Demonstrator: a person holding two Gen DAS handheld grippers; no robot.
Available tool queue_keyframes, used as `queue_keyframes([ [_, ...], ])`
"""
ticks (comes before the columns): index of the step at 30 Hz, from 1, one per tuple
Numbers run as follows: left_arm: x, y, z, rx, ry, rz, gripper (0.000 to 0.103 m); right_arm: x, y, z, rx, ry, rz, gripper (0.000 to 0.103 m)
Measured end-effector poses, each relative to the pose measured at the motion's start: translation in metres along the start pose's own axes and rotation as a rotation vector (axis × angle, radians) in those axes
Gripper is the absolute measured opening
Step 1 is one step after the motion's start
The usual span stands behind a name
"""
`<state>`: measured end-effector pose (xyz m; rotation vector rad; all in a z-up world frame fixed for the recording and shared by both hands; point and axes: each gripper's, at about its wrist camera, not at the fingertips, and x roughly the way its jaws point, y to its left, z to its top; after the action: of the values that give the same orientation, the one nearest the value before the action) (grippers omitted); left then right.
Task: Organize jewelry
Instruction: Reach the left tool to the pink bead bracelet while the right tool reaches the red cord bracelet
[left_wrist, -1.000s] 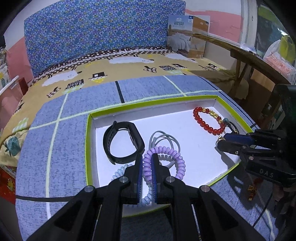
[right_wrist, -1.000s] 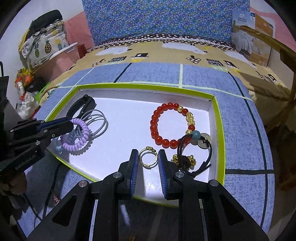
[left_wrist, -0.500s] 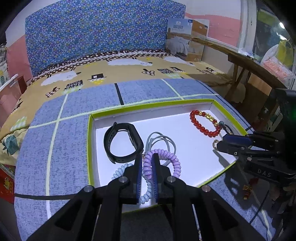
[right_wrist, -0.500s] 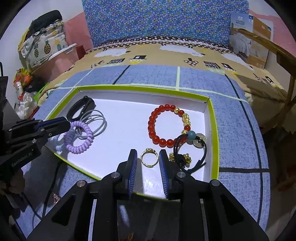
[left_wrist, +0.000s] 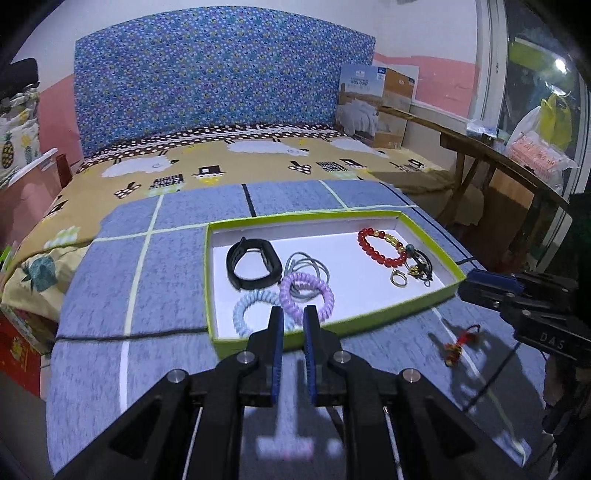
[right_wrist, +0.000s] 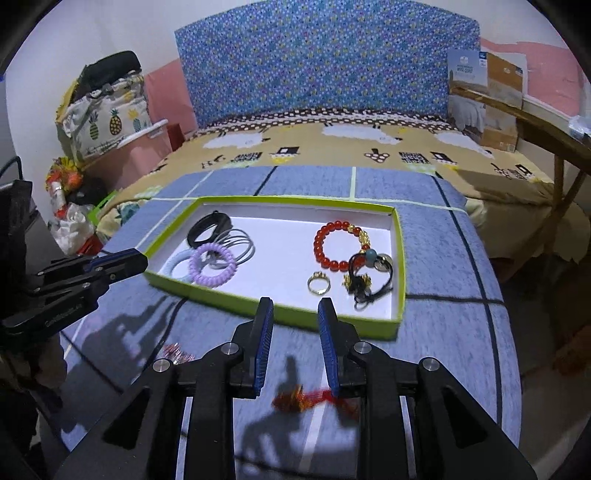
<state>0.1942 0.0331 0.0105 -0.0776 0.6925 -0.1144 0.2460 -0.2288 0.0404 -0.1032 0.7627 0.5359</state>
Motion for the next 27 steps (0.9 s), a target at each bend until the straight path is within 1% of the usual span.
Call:
queue_keyframes([
  [4, -0.018, -0.004, -0.011, -0.009, -0.016, 0.015, 0.011, -0.021, 0.006, -0.015, 0.012, -0.027, 0.011, 0.026],
  [11, -0.045, -0.015, -0.026, 0.001, -0.037, 0.018, 0.011, -0.044, 0.020, -0.038, 0.002, -0.040, 0.023, 0.026],
  [25, -0.077, -0.023, -0.060, 0.012, -0.050, 0.019, 0.012, -0.075, 0.028, -0.068, 0.012, -0.073, 0.014, 0.027],
  [26, -0.079, -0.023, -0.063, 0.012, -0.052, 0.019, 0.013, -0.076, 0.029, -0.070, 0.012, -0.073, 0.013, 0.027],
  [27, -0.080, -0.024, -0.065, 0.013, -0.053, 0.019, 0.017, -0.077, 0.029, -0.071, 0.013, -0.073, 0.013, 0.027],
])
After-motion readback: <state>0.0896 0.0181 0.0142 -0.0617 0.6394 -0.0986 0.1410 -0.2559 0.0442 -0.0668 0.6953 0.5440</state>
